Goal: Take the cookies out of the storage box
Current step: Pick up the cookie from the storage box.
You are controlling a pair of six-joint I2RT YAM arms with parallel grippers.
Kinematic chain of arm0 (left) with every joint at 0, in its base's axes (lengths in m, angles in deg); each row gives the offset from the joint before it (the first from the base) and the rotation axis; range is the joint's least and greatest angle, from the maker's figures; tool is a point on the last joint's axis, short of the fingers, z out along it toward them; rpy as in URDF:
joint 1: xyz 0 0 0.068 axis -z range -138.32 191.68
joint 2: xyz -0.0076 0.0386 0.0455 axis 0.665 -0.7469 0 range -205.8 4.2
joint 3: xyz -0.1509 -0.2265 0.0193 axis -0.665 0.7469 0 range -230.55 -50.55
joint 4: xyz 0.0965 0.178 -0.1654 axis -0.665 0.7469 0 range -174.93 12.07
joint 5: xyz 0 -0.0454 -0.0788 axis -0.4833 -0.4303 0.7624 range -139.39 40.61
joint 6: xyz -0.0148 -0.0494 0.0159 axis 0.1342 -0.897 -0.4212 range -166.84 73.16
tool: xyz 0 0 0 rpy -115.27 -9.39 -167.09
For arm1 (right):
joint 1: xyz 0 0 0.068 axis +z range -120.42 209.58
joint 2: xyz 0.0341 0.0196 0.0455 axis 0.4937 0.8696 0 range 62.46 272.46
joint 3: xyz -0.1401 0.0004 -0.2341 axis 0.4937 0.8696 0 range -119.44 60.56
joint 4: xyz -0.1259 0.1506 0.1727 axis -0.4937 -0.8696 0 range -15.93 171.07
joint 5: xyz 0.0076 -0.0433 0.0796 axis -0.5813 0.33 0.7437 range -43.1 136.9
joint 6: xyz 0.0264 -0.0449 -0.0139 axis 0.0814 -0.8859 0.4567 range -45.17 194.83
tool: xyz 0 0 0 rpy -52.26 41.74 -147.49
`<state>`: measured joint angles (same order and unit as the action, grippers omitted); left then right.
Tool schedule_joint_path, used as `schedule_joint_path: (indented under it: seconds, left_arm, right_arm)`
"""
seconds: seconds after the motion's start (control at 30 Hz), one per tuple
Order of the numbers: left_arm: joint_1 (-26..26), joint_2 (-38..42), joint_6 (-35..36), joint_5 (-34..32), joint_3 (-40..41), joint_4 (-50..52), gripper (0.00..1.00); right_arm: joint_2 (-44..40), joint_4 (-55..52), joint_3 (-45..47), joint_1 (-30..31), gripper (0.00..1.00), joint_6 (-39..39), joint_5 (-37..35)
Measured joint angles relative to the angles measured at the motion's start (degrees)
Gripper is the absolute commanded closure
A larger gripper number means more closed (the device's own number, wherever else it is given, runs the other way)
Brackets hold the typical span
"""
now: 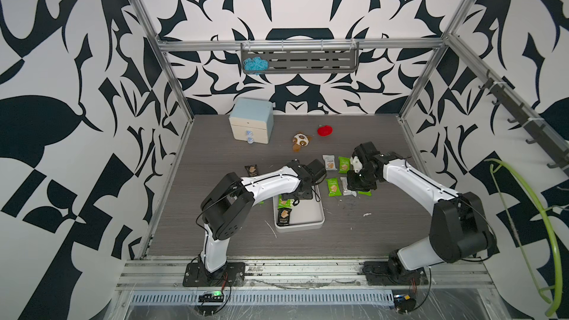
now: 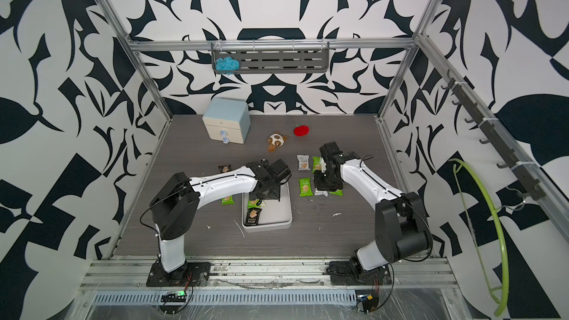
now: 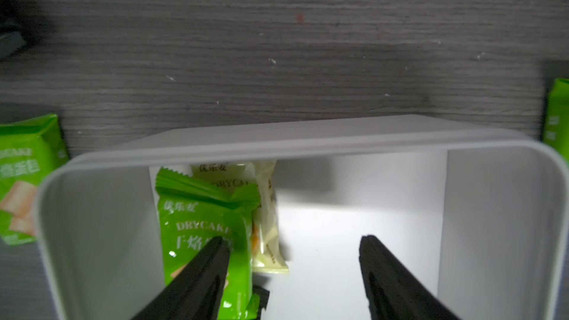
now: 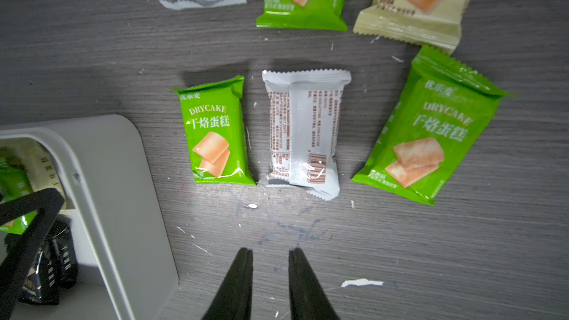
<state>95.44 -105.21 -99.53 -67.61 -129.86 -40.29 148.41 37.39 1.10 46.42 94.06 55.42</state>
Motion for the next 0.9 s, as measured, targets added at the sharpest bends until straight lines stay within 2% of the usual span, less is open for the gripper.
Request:
schedule_joint_path:
  seconds: [0.23, 0.67, 0.9]
  left_arm:
    - [-2.60, 5.25, 0.09, -0.13, 4.46, 0.74, 0.25]
    - [-3.98, 4.35, 0.76, 0.48, 6.54, -0.90, 0.27]
    - [-3.98, 1.95, 1.11, 1.27, 6.54, -1.57, 0.36]
  right_arm:
    - [0.02, -0.02, -0.15, 0.00, 0.73, 0.02, 0.04]
    - [0.02, -0.07, -0.15, 0.00, 0.73, -0.07, -0.50]
    - [0.02, -0.22, -0.15, 0.00, 0.73, -0.20, -0.87]
